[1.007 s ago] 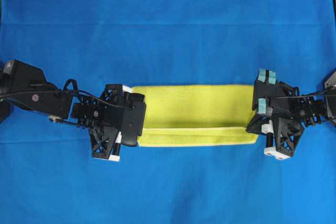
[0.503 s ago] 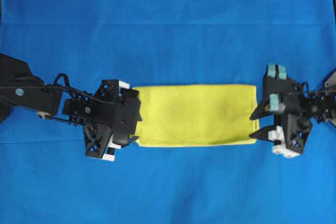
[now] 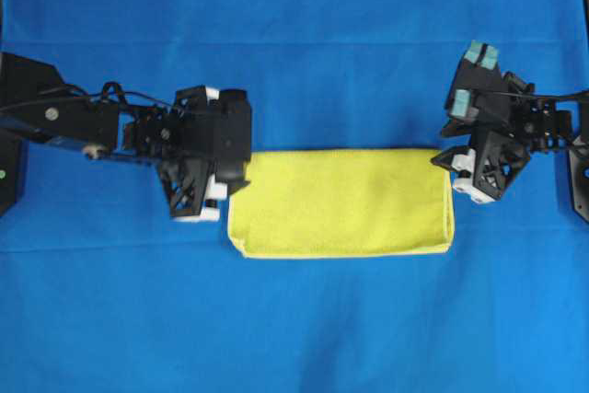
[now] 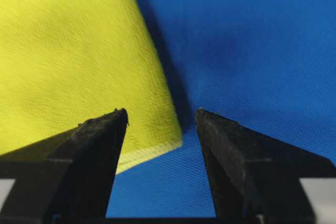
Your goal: Fold the yellow towel.
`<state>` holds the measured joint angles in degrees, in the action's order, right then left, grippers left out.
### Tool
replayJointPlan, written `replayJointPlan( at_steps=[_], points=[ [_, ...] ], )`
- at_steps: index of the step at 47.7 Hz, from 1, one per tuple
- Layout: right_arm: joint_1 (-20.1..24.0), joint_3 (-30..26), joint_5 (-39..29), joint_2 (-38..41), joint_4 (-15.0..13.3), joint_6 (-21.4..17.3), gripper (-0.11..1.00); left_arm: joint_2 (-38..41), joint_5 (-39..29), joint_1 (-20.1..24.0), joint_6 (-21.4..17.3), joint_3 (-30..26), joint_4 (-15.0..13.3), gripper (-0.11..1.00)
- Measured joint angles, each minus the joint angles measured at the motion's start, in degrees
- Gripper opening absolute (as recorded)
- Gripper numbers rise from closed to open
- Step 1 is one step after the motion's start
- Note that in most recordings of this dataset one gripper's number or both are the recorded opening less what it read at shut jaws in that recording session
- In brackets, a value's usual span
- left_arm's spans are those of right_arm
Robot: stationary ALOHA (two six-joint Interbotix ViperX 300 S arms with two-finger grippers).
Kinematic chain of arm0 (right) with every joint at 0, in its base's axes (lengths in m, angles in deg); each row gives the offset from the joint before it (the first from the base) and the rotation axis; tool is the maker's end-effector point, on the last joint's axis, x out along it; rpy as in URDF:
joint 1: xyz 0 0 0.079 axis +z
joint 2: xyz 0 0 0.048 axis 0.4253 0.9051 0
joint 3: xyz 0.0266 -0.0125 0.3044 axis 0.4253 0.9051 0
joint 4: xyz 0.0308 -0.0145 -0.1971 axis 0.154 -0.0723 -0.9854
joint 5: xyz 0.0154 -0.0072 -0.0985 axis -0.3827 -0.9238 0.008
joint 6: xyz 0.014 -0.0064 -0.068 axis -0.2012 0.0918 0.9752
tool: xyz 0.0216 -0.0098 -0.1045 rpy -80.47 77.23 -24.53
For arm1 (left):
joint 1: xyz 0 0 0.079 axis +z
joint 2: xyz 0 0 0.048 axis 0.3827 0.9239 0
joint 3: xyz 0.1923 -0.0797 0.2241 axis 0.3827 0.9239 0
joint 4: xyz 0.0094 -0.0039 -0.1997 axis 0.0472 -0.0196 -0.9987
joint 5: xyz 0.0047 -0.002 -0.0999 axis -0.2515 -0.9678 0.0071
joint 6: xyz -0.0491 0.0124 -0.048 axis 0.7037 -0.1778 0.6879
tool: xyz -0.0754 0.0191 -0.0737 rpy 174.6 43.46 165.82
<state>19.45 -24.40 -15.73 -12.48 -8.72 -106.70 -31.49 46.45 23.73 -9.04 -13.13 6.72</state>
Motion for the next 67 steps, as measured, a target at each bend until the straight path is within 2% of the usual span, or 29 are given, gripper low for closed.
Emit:
replayJointPlan(
  at_steps=[16,32,36,43,45,60,67],
  points=[
    [-2.2,0.3,4.6,7.6,-0.1,0.0,0.59,6.8,3.9,4.0,-1.2,0.6,0.0,0.49],
    [-2.2,0.3,5.2,8.6,-0.1,0.1,0.56,7.9,4.0,3.7,-1.1,0.6,0.0,0.47],
    [-2.2,0.3,5.2,8.6,-0.1,0.1,0.46,7.9,3.3,2.5,-1.4,0.4,0.0,0.37],
    [-1.4,0.3,5.1,8.6,-0.1,0.2,0.09,8.0,1.1,0.8,-1.5,0.1,0.0,0.05],
    [-1.1,0.3,5.1,8.6,-0.1,0.2,0.02,8.1,0.4,0.8,-1.4,0.0,0.0,0.02],
    [-0.9,0.3,4.7,7.5,0.0,-0.3,0.02,7.3,-2.8,0.7,-1.1,-0.5,0.0,0.02],
    [-0.8,0.0,0.1,2.3,0.0,-0.3,0.02,4.0,-6.1,0.6,-0.7,-1.3,0.0,0.02]
  ],
)
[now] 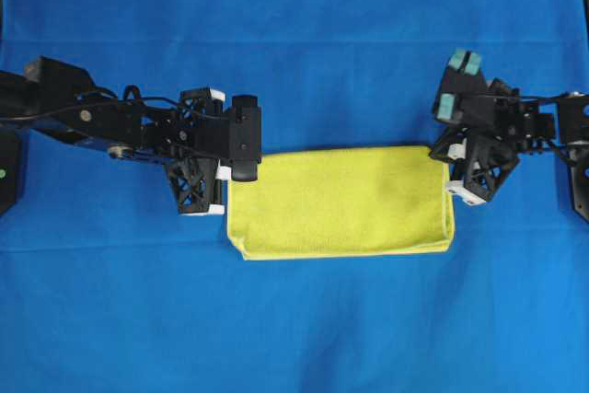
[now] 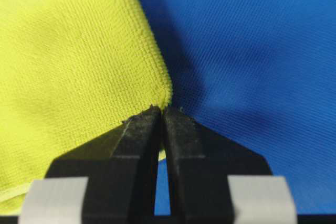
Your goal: Fold the yellow towel.
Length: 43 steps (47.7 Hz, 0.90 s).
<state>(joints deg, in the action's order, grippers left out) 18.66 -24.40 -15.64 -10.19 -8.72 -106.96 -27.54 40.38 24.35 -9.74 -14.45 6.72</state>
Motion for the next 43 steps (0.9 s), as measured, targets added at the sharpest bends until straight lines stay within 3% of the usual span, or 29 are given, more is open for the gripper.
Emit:
replayJointPlan(
  at_steps=[11,18,30,35,43],
  points=[
    [0.4,-2.7,-10.4,-13.4,0.0,0.0,0.02,-9.0,-8.2,-0.3,0.4,-2.5,0.0,0.02],
    [0.7,-3.4,-13.7,-20.1,0.0,0.1,0.02,-11.6,-8.9,-0.4,0.3,-3.0,0.0,0.02],
    [0.5,-3.3,-13.9,-21.6,-0.5,0.2,0.02,-12.1,-8.9,-0.4,0.6,-3.3,0.0,0.02],
    [-1.8,-3.4,-13.0,-21.3,-2.5,0.2,0.02,-12.3,-7.9,-1.1,0.8,-3.5,0.0,0.02],
    [-9.2,-3.7,-9.0,-19.9,-6.0,0.0,0.02,-12.3,-1.9,-3.6,0.5,-4.0,0.0,0.02]
  ],
)
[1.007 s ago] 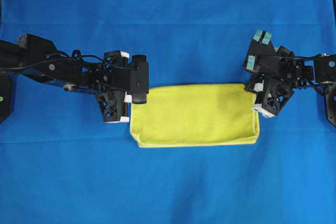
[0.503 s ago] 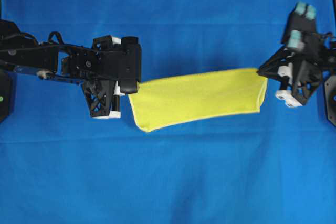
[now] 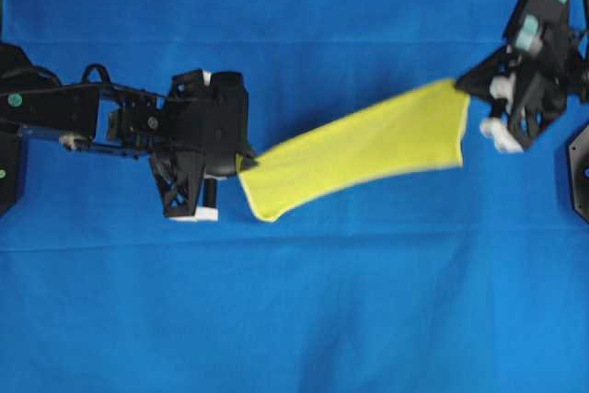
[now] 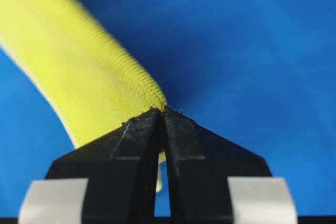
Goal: Fold the yellow towel.
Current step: 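Lift the strip and swing the right gripper's end up above the left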
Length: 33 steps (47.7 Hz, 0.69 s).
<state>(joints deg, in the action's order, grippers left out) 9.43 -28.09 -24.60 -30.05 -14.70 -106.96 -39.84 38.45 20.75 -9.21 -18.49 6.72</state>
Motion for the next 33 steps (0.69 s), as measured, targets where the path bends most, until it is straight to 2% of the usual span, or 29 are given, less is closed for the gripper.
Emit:
replayJointPlan(
  at_steps=[7,14,29,33],
  points=[
    [-7.6,-1.7,4.9,3.3,-2.3,0.5,0.02,1.0,6.5,-2.8,-0.4,-1.4,0.0,0.02],
    [-11.3,-4.1,9.1,7.7,-4.5,0.5,0.02,3.7,11.3,-4.5,-1.8,-4.6,0.0,0.02],
    [-12.6,-13.6,16.1,20.0,-8.7,0.7,0.02,12.1,12.1,-6.0,-8.1,-14.2,0.0,0.02],
    [-12.6,-16.3,16.6,23.0,-9.2,0.7,0.02,13.3,12.1,-5.9,-8.3,-15.6,0.0,0.02]
  ],
)
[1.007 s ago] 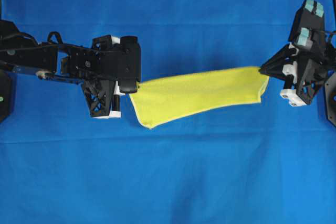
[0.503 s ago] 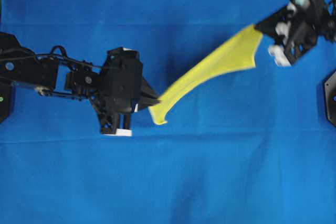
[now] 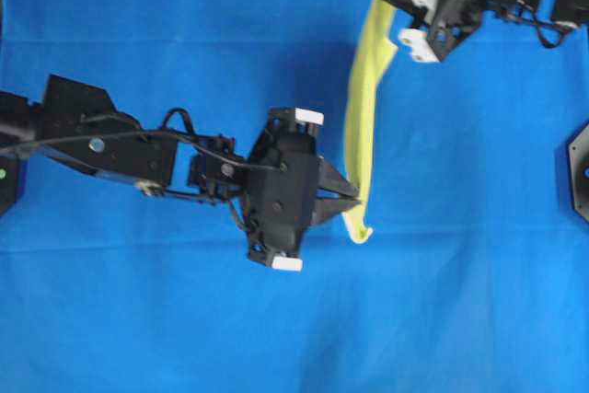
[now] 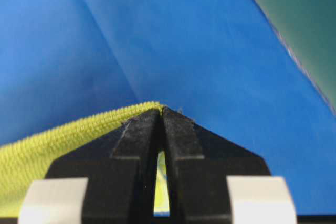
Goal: Fold the yellow towel.
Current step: 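Lift the strip and swing the right gripper's end up above the left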
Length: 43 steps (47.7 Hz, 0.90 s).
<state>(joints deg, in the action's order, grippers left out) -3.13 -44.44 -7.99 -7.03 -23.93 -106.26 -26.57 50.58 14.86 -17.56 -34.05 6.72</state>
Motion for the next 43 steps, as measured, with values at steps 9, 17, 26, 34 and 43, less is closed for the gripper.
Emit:
replayJointPlan(
  at_steps=[9,17,26,34,43],
  points=[
    [0.1,-3.2,0.2,3.0,-0.4,0.1,0.02,1.1,-0.2,0.0,0.0,-0.7,0.0,0.02],
    [0.1,-3.2,0.2,3.0,-0.4,0.1,0.02,1.4,-0.2,0.1,-0.3,-0.8,0.0,0.02],
    [0.0,-0.8,-0.2,1.0,-0.4,0.0,0.02,5.4,1.1,0.0,-0.6,-4.1,0.0,0.02],
    [-1.1,4.3,-1.3,-4.4,-0.4,-0.1,0.02,10.6,1.4,0.1,-1.2,-10.1,0.0,0.02],
    [-1.6,8.6,-4.4,-9.7,-0.4,-0.2,0.02,16.1,1.4,-0.1,-1.4,-16.5,0.0,0.02]
  ],
)
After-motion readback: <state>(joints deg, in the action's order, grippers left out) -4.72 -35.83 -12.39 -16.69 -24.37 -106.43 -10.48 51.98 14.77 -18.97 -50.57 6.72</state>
